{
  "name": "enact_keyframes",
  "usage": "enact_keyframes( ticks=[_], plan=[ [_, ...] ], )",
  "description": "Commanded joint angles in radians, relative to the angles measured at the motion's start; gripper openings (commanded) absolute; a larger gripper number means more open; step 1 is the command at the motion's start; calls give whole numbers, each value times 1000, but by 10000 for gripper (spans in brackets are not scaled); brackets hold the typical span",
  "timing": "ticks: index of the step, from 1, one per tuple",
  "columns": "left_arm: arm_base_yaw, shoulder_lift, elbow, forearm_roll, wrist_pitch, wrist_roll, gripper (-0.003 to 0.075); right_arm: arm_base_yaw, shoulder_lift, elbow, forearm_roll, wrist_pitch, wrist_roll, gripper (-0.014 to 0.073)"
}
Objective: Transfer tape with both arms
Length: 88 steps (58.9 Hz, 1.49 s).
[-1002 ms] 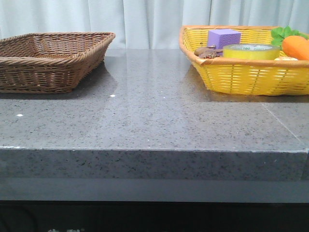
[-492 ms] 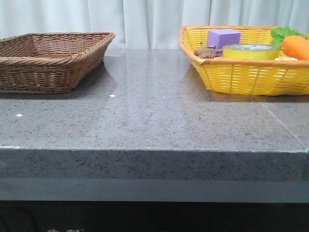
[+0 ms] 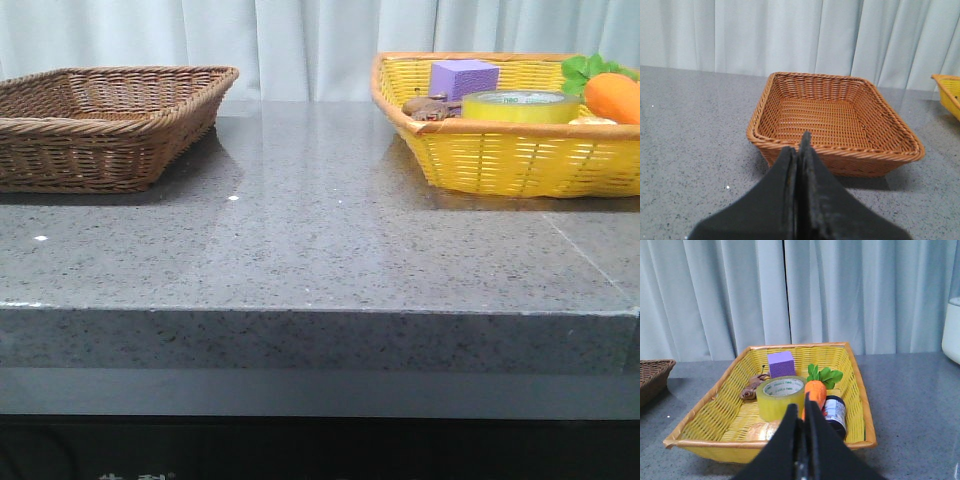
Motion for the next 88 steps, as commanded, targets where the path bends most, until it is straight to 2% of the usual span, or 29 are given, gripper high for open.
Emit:
enact_keyframes(
  ticks=[1,13,15,19,24,29,32,36,38,46,57,74,88],
  plan=[
    [2,129,-96,3,-36,-11,-20,-4,124,-127,-3,13,-8,-87],
    [2,254,-144,3,-35,-11,-17,-4,255,-213,-3,73,-8,-88],
    [2,255,-144,3,-35,-11,-4,-4,261,-213,-3,73,-8,-85],
    [2,255,-144,3,-35,-11,76,-4,263,-212,-3,73,-8,-39],
    [2,255,-144,3,-35,-11,246,-4,263,-212,-3,73,-8,118],
    [2,255,-144,3,-35,-11,454,-4,263,-212,-3,72,-8,377],
    [2,255,-144,3,-35,-11,542,-4,264,-211,-3,59,-8,513],
    [2,255,-144,3,-35,-11,594,-4,265,-204,-2,26,-8,618],
    [2,255,-144,3,-35,-11,593,-4,265,-203,3,15,-8,642],
    [2,255,-144,3,-35,-11,569,-4,315,-224,37,30,-8,643],
    [2,255,-144,3,-35,-11,533,-4,557,-340,23,77,-8,643],
    [2,255,-144,3,-35,-11,481,20,1001,-656,17,165,-62,643],
    [2,255,-144,3,-35,-11,474,101,1308,-963,17,301,-144,643]
  ],
)
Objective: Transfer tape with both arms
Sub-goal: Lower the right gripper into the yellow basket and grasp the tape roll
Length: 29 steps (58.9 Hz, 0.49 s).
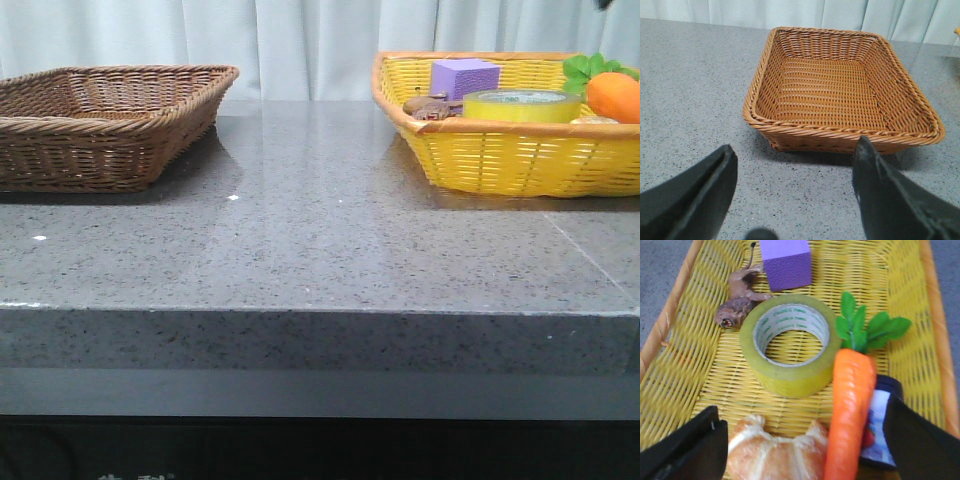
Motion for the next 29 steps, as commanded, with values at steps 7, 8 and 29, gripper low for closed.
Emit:
enact_keyframes(
  ticks=[7,8,29],
  plan=[
    [2,9,-35,-3,-84,-11,474,57,186,-279,-9,112,-53,643],
    [2,9,-35,-3,-86,-11,474,61,208,-296,-9,123,-56,643],
    [2,9,-35,-3,-93,-11,474,105,461,-545,-7,249,-84,643]
  ],
)
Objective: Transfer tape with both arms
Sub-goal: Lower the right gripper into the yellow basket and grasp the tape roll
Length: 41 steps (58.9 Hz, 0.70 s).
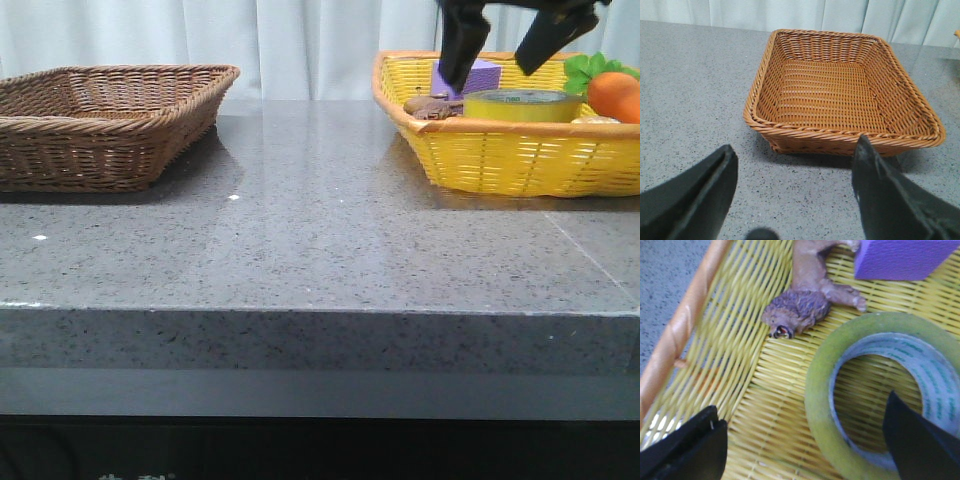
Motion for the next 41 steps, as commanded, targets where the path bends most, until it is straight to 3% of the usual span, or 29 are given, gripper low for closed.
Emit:
enact_keyframes(
  ticks=[1,7,12,28,36,41],
  plan=[
    [2,9,-35,-3,-87,-11,474,-2,-18,-56,-7,-23,-16,643],
    [2,9,-35,-3,-87,-11,474,-2,6,-57,-8,-24,-16,636],
    [2,9,-35,-2,-87,-11,474,-2,22,-57,-8,-24,-16,578],
    [2,9,-35,-2,-87,-11,474,-2,28,-58,-8,-53,-16,176],
    [2,9,-35,-2,-87,-11,474,-2,28,-58,-8,-54,-16,52],
    [2,9,-35,-2,-87,-11,474,-2,28,-58,-8,-57,-16,17]
  ],
)
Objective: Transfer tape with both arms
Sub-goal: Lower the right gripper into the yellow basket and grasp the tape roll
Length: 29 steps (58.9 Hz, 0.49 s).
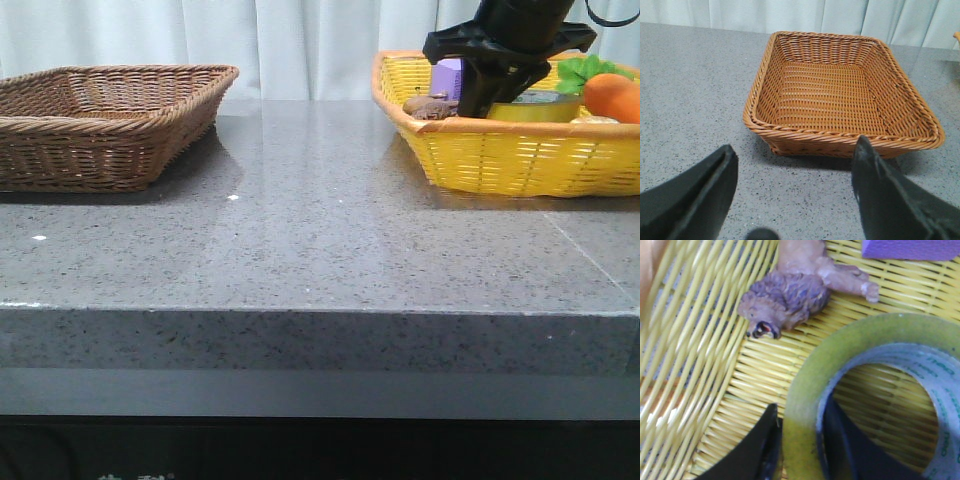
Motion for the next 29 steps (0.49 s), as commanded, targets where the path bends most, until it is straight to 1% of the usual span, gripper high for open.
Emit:
enact_keyframes(
  ticks=[1,13,29],
  plan=[
    [2,9,-35,-2,-81,-11,474,-2,-58,-33,8,-49,-11,13],
    [2,9,-35,-2,-81,-11,474,-2,-96,-55,-29,-57,-12,13],
    [2,9,-35,-2,-81,-11,474,-2,-228,-88,-35,-100,-12,13]
  ],
)
